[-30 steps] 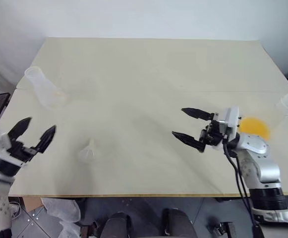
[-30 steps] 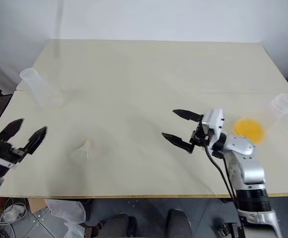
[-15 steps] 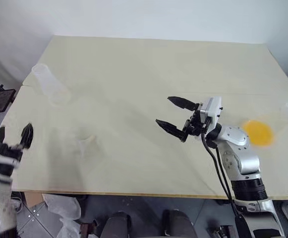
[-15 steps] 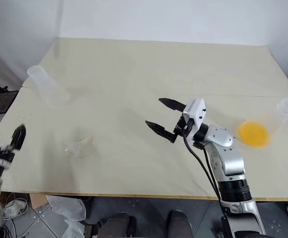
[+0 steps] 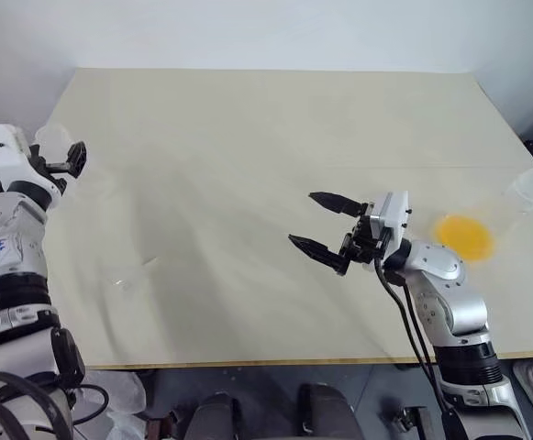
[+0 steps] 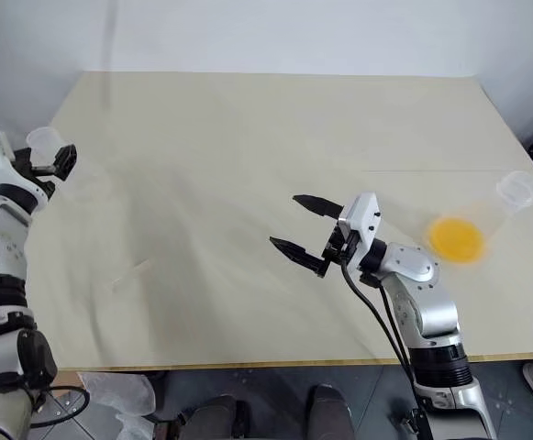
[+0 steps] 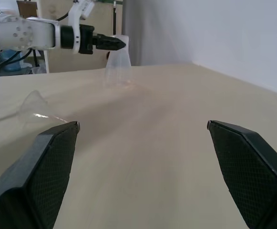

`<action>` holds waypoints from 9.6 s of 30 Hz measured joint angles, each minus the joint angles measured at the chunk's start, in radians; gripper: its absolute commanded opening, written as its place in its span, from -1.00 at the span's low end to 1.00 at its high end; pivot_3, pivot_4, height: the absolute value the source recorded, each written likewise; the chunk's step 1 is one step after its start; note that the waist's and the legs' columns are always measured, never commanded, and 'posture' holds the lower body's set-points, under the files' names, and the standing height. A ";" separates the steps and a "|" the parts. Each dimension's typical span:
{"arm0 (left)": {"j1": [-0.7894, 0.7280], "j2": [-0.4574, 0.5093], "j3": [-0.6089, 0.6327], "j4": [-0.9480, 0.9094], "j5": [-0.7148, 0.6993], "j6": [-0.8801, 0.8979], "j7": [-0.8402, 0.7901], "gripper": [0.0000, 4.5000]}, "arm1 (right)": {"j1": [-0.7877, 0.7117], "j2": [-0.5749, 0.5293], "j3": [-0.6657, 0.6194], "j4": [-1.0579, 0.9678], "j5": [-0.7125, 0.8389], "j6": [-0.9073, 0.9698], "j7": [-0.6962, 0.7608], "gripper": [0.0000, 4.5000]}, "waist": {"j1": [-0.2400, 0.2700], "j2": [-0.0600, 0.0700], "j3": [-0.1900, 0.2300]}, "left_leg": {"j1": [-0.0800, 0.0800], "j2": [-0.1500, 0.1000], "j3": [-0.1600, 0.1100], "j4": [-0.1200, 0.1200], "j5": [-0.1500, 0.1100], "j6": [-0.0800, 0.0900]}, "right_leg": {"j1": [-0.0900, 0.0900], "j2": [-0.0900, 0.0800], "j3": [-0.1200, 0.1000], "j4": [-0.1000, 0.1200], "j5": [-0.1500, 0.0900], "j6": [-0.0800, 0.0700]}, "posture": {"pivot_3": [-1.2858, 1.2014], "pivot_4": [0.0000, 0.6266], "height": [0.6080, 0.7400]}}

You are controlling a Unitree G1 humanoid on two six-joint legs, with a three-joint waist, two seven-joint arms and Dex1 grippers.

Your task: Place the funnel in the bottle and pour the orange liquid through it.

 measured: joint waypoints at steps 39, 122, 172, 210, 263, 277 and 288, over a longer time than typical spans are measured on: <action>0.078 -0.131 -0.329 -0.525 -0.231 0.160 -0.801 0.00 | 0.300 -0.179 -0.206 -0.199 0.049 0.047 -0.071 1.00 | 0.006 -0.003 0.001 | -0.008 -0.001 -0.004 0.004 0.000 0.000 | -0.001 -0.001 -0.002 0.001 0.000 0.000 | 0.03 -0.52 1.00; 0.990 -0.219 0.020 -0.950 -0.229 0.071 -0.466 0.98 | 0.105 -0.133 0.054 -0.142 0.075 0.040 0.079 1.00 | 0.028 -0.002 0.001 | -0.004 0.000 -0.006 0.006 0.000 0.001 | 0.001 -0.001 0.003 -0.001 0.000 0.000 | 0.03 -0.52 1.00; -0.431 -0.149 -0.716 -0.313 0.144 -0.118 -1.202 -1.00 | 0.562 0.012 -0.177 -0.467 0.038 -0.007 -0.343 1.00 | 0.031 -0.001 0.000 | -0.007 0.000 0.004 0.005 0.001 0.000 | -0.002 0.001 0.000 -0.001 0.000 0.000 | 0.03 -0.52 1.00; -0.564 -0.222 -0.772 -0.164 0.282 -0.149 -1.202 -1.00 | 0.555 0.023 -0.182 -0.478 0.030 -0.049 -0.385 1.00 | 0.033 -0.001 0.000 | -0.008 0.000 0.003 0.006 0.001 0.000 | -0.002 0.000 0.000 -0.001 0.000 0.000 | 0.03 -0.52 1.00; 0.517 -0.242 -0.214 -0.911 -0.257 0.087 -0.694 0.99 | 0.871 0.007 -0.691 -0.340 0.220 -0.044 -0.458 1.00 | 0.026 0.003 -0.003 | 0.007 0.001 0.004 0.002 0.000 0.001 | 0.005 0.001 0.017 0.001 0.000 0.000 | 0.03 -0.52 1.00; 0.564 -0.232 -0.283 -1.064 -0.307 0.182 -0.650 0.99 | 0.592 -0.276 -0.721 -0.114 0.226 0.244 -0.556 1.00 | 0.034 0.006 -0.004 | 0.008 0.000 0.005 0.002 0.000 0.002 | 0.006 0.001 0.021 0.000 0.000 0.000 | 0.03 -0.52 1.00; 0.578 -0.200 -0.285 -1.077 -0.304 0.178 -0.626 0.99 | 0.279 -0.353 -0.631 0.187 0.133 0.282 -0.520 1.00 | 0.031 0.006 -0.004 | 0.007 0.000 0.007 0.002 0.000 0.002 | 0.005 0.001 0.021 -0.001 0.000 0.000 | 0.03 -0.52 1.00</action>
